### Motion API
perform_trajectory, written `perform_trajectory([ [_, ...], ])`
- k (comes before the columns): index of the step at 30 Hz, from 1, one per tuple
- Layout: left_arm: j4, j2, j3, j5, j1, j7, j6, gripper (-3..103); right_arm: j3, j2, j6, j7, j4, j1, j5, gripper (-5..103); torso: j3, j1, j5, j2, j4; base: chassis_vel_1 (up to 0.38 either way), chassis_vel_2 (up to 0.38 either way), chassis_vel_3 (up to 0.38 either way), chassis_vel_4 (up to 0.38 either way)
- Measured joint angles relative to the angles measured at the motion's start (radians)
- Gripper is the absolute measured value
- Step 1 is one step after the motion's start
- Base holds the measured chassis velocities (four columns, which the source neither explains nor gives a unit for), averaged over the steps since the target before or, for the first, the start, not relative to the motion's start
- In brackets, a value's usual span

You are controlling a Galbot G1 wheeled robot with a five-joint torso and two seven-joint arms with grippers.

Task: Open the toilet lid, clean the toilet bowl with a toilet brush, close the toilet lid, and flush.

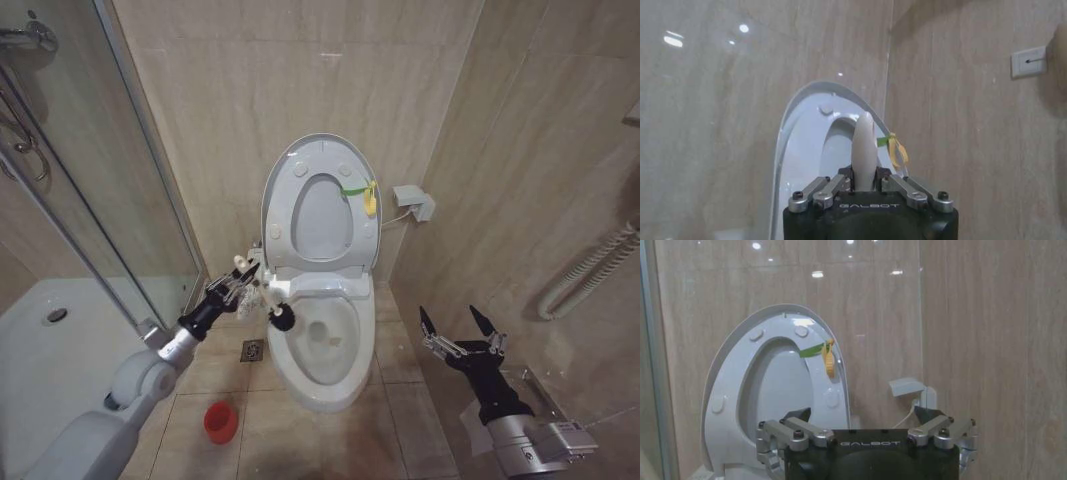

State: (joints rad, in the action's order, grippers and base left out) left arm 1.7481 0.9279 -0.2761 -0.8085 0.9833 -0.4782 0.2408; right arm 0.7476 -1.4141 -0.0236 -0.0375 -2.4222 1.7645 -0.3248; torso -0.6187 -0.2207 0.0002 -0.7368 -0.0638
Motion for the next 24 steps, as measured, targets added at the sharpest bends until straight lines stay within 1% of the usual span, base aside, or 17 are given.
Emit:
perform_trajectory([
  [2,-0.051,0.011,0.055,-0.001,-0.050,-0.002,0.004,20,0.000,0.000,0.000,-0.001,0.000,0.000,0.000,100,0.000,0.000,0.0000,0.000,0.0000,0.000,0.000,0.000,0.000],
  [3,-0.051,0.011,0.055,-0.001,-0.050,-0.002,0.004,20,0.000,0.000,0.000,-0.001,0.000,0.000,0.000,100,0.000,0.000,0.0000,0.000,0.0000,0.000,0.000,0.000,0.000],
  [4,-0.070,0.016,0.075,-0.001,-0.067,-0.002,0.006,20,0.000,0.000,0.000,0.000,0.000,0.000,0.000,100,0.000,0.000,-0.0001,0.000,-0.0002,0.000,0.000,0.000,0.000],
  [5,-0.127,0.030,0.136,-0.001,-0.117,-0.002,0.010,20,0.000,0.000,0.000,0.000,0.000,0.000,0.000,100,0.000,0.000,0.0000,0.000,0.0000,0.000,0.000,0.000,0.000],
  [6,-0.127,0.030,0.136,-0.001,-0.117,-0.002,0.010,20,0.000,0.000,0.000,0.000,0.000,0.000,0.000,100,0.000,0.000,0.0000,0.000,0.0000,0.000,0.000,0.000,0.000],
  [7,-0.161,0.040,0.173,-0.001,-0.146,0.002,0.011,20,0.000,0.000,0.000,0.000,0.000,0.000,0.000,100,0.000,0.000,0.0000,0.000,-0.0002,0.000,0.000,0.000,0.000],
  [8,-0.219,0.062,0.229,-0.005,-0.195,0.008,0.011,20,0.000,0.000,0.000,-0.001,0.000,0.000,0.000,100,0.000,0.000,-0.0004,0.000,-0.0002,0.000,0.000,0.000,0.000],
  [10,-0.264,0.083,0.267,-0.005,-0.235,0.010,0.011,20,0.000,0.000,0.000,-0.001,0.000,0.000,0.000,100,0.000,0.000,-0.0001,0.000,-0.0003,0.000,0.000,0.000,0.000],
  [11,-0.264,0.083,0.267,-0.005,-0.235,0.010,0.011,20,0.000,0.000,0.000,-0.001,0.000,0.000,0.000,100,0.000,0.000,-0.0001,0.000,-0.0003,0.000,0.000,0.000,0.000],
  [14,-0.363,0.135,0.327,0.011,-0.302,0.008,0.023,20,0.000,0.000,0.000,0.000,0.000,0.000,0.000,100,0.000,0.000,-0.0003,0.000,-0.0002,0.000,0.000,0.000,0.000],
  [15,-0.363,0.135,0.327,0.011,-0.302,0.008,0.023,20,0.000,0.000,0.000,0.000,0.000,0.000,0.000,100,0.000,0.000,-0.0003,0.000,-0.0002,0.000,0.000,0.000,0.000],
  [17,-0.440,0.162,0.360,0.042,-0.340,-0.001,0.043,20,0.000,0.000,0.000,0.000,0.000,0.000,0.000,100,0.000,0.000,0.0000,0.000,-0.0003,0.000,0.000,0.000,0.000],
  [18,-0.460,0.167,0.369,0.053,-0.350,-0.004,0.050,20,0.000,0.000,0.000,0.000,0.000,0.000,0.000,100,0.000,0.000,-0.0003,0.000,-0.0002,0.000,0.000,0.000,0.000],
  [19,-0.503,0.175,0.390,0.078,-0.370,-0.013,0.068,20,0.000,0.000,0.000,0.000,0.000,0.000,0.000,100,0.000,0.000,-0.0001,0.000,-0.0001,0.000,0.000,0.000,0.000],
  [20,-0.503,0.175,0.390,0.078,-0.370,-0.013,0.068,20,0.000,0.000,0.000,0.000,0.000,0.000,0.000,100,0.000,0.000,-0.0001,0.000,-0.0001,0.000,0.000,0.000,0.000],
  [22,-0.552,0.183,0.415,0.104,-0.391,-0.027,0.091,20,0.000,0.000,0.000,0.000,0.000,0.000,0.000,100,0.000,0.000,-0.0002,0.000,0.0001,0.000,0.000,0.000,0.000],
  [24,-0.572,0.185,0.430,0.113,-0.400,-0.034,0.101,20,0.000,0.000,0.000,0.000,0.000,0.000,0.000,100,0.000,0.000,-0.0001,0.000,0.0001,0.000,0.000,0.000,0.000],
])
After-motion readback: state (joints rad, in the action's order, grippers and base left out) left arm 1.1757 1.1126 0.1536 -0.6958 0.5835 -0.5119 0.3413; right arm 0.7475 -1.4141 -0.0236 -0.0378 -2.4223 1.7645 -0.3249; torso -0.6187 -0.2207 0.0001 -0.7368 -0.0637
